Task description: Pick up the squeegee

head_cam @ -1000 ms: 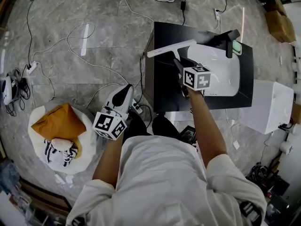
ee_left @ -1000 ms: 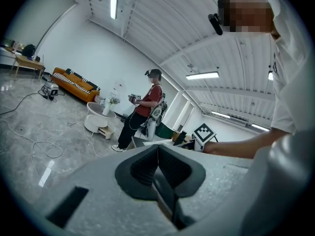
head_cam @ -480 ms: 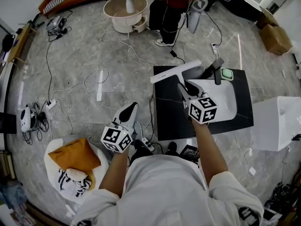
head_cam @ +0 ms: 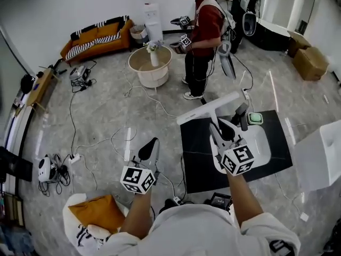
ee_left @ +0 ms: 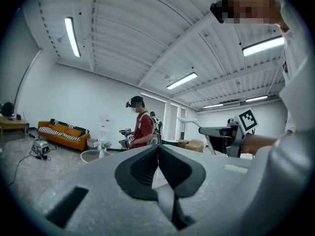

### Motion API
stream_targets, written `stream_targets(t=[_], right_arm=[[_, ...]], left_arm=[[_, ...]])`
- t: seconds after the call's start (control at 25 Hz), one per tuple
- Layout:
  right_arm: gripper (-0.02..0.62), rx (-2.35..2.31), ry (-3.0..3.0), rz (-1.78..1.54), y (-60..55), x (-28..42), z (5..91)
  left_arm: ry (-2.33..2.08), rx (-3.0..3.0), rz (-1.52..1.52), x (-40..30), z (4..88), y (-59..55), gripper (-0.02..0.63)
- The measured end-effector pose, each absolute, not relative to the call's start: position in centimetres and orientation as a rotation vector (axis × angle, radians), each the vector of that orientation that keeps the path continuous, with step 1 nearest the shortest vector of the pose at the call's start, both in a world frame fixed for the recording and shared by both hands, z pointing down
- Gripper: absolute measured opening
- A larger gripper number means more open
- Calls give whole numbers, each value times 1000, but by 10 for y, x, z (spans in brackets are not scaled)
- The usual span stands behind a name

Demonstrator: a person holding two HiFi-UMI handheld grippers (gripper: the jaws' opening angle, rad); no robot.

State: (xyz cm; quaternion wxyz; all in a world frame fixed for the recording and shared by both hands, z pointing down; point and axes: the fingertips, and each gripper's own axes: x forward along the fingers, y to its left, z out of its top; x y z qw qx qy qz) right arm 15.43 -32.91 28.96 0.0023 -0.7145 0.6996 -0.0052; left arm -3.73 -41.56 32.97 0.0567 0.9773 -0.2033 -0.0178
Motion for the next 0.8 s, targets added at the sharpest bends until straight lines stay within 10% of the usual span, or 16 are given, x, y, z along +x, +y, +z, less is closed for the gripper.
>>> stream_targets(t=[0.8], right_arm=[[83,-2126,2048,347,-228,138,212]], left_arm=[[-540,3119,-276,-30,237,-351,17]])
